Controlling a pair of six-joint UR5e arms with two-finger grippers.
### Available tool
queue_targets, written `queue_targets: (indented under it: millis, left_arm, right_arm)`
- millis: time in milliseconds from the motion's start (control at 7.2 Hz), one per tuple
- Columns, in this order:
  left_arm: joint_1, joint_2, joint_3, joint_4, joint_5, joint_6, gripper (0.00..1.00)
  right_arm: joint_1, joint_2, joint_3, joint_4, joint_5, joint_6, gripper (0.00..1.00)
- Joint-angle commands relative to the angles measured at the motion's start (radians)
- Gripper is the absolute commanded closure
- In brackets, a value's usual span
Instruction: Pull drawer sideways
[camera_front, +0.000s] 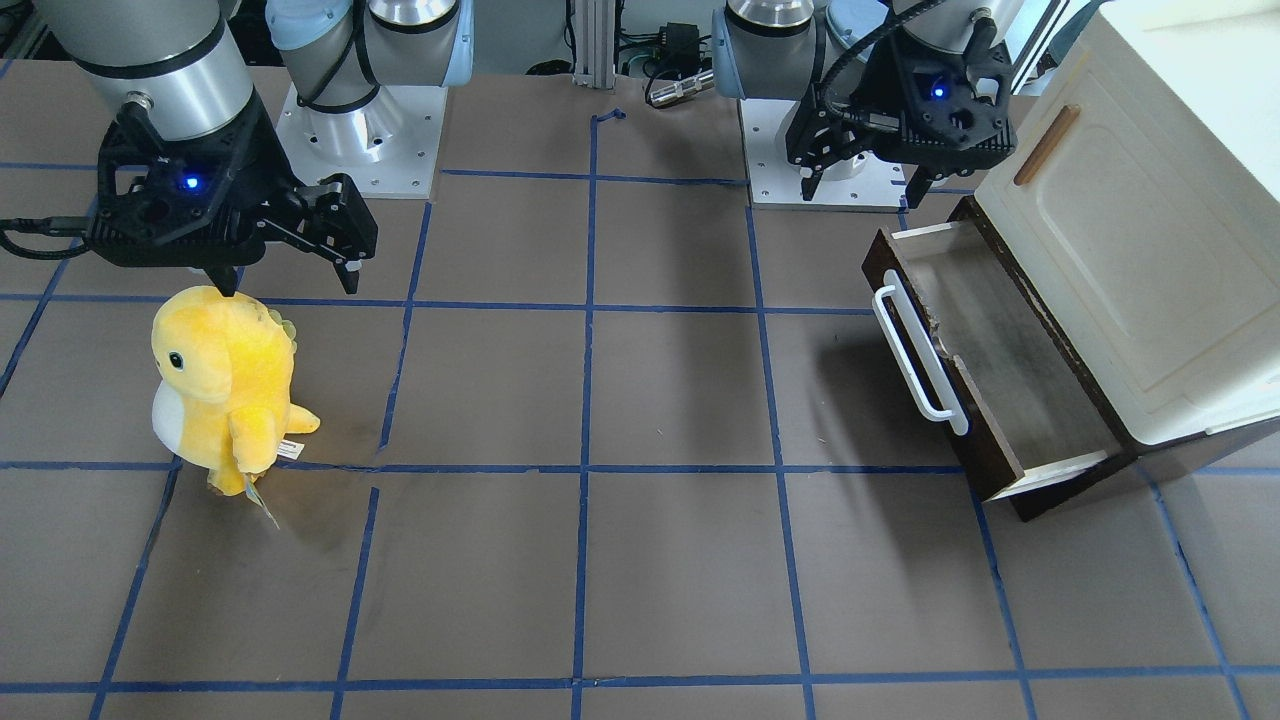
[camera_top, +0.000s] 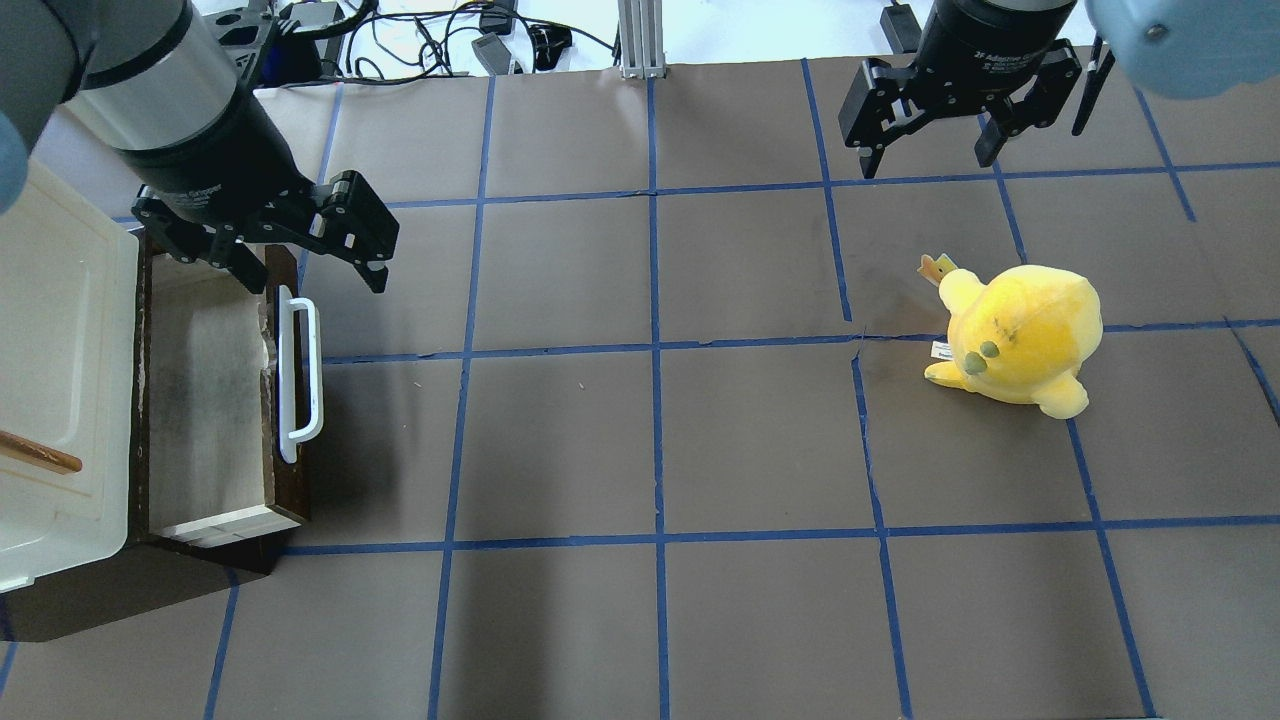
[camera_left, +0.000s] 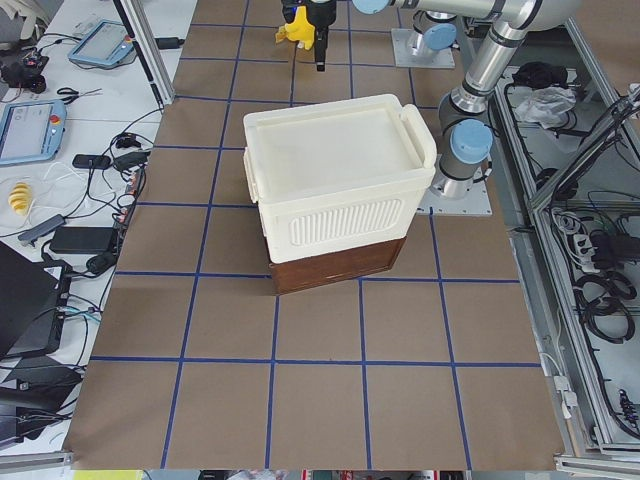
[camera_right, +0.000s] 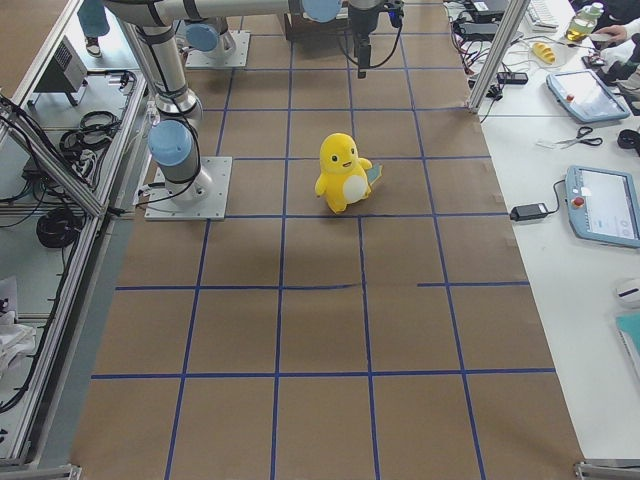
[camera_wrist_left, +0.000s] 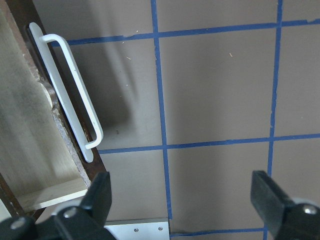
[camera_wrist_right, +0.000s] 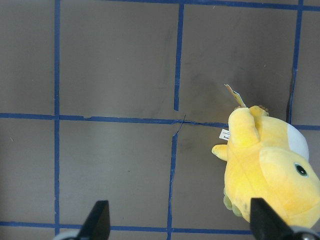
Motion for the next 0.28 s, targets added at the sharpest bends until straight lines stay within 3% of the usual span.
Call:
queue_targets:
  millis: [0,139]
  left_arm:
    - [0.013,0.002,-0.003,0.000,-0.004,0.002,0.00]
    - [0.013,0.002,-0.003,0.000,-0.004,0.002,0.00]
  right_arm:
    - [0.000,0.000,0.000,0.000,0.000,0.000,0.00]
    - [0.000,0.000,0.000,0.000,0.000,0.000,0.00]
